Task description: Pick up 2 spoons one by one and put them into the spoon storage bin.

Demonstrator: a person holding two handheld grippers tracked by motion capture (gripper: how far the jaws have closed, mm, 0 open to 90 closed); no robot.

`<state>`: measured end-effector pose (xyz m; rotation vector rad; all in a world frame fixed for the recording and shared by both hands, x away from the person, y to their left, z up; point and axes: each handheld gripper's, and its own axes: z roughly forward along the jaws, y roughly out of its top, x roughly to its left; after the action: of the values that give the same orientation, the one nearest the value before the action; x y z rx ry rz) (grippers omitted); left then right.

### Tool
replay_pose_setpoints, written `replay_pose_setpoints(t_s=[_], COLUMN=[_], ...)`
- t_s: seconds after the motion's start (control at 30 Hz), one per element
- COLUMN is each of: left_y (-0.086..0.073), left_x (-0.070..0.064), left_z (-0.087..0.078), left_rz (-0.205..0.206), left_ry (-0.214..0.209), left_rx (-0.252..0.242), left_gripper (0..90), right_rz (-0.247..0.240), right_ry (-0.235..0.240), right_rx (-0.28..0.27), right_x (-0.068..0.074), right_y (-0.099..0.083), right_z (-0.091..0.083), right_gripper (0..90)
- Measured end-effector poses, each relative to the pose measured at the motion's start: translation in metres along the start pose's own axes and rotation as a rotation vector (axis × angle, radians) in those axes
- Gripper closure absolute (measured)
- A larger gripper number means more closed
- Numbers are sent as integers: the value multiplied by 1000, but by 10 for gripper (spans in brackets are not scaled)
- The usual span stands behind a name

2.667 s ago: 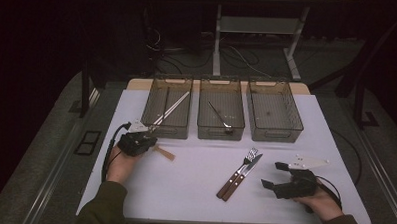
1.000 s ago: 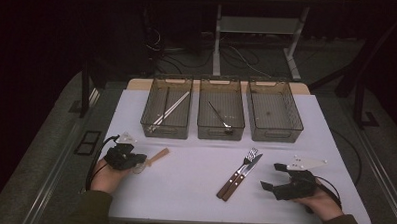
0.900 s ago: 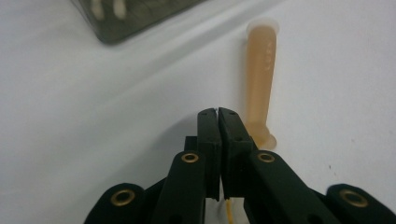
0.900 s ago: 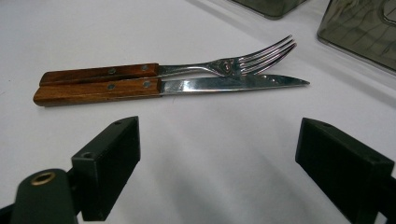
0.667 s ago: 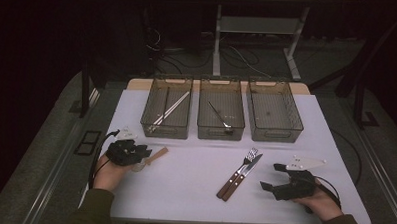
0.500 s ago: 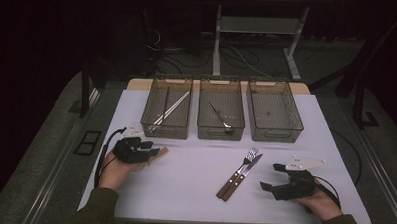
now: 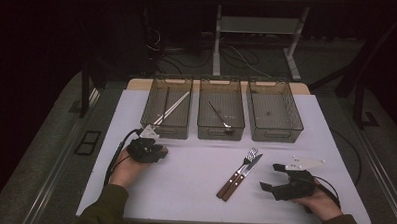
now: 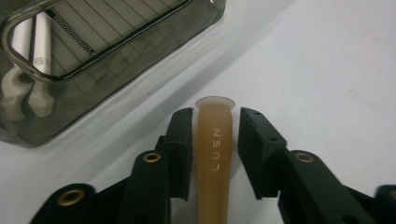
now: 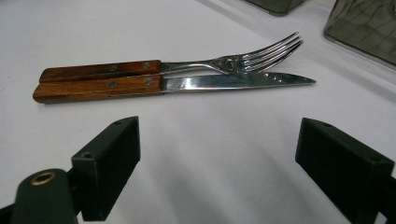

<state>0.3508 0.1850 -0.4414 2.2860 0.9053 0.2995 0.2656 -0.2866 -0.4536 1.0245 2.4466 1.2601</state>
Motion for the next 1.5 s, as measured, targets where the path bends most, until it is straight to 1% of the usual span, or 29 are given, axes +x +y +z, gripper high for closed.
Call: replay_pose_setpoints(t_s=[0.13,0.2,0.3,0.6,0.7,0.77,0.83,0.97,1.03,1.27,1.4,1.5], left_y=[-1,-1,-1,-1,-2,-1,-1,2,5,16,28,38], left_x=[0,-1,0,2,3,2,1,-5,-10,-20,-30,-41], left_z=[0,0,0,-2,-4,-6,-7,-12,-15,-18,-17,-15], left_rz=[13,24,29,-11,-35,-43,-57,-71,-70,-79,-71,-47], left_ry=[-8,-5,-9,-17,-38,-46,-63,-84,-95,-114,-137,-147], left_rx=[-8,-7,-8,-15,-31,-31,-43,-74,-83,-118,-148,-155], left_gripper=[710,719,725,732,731,731,731,730,730,729,729,729], right_rz=[-1,-3,-2,-5,-5,-8,-11,-14,-14,-17,-19,-20], right_ry=[1,2,1,3,2,3,5,5,5,7,8,8], right_rx=[-1,0,-2,-2,-3,-3,-2,-3,-4,-3,0,0], right_x=[1,1,1,1,1,1,1,2,2,2,2,3], right_y=[0,0,0,1,1,1,1,1,2,2,2,2], right_z=[0,0,0,0,0,0,0,0,0,0,1,1], right_gripper=[136,136,136,136,136,136,136,136,136,136,136,136])
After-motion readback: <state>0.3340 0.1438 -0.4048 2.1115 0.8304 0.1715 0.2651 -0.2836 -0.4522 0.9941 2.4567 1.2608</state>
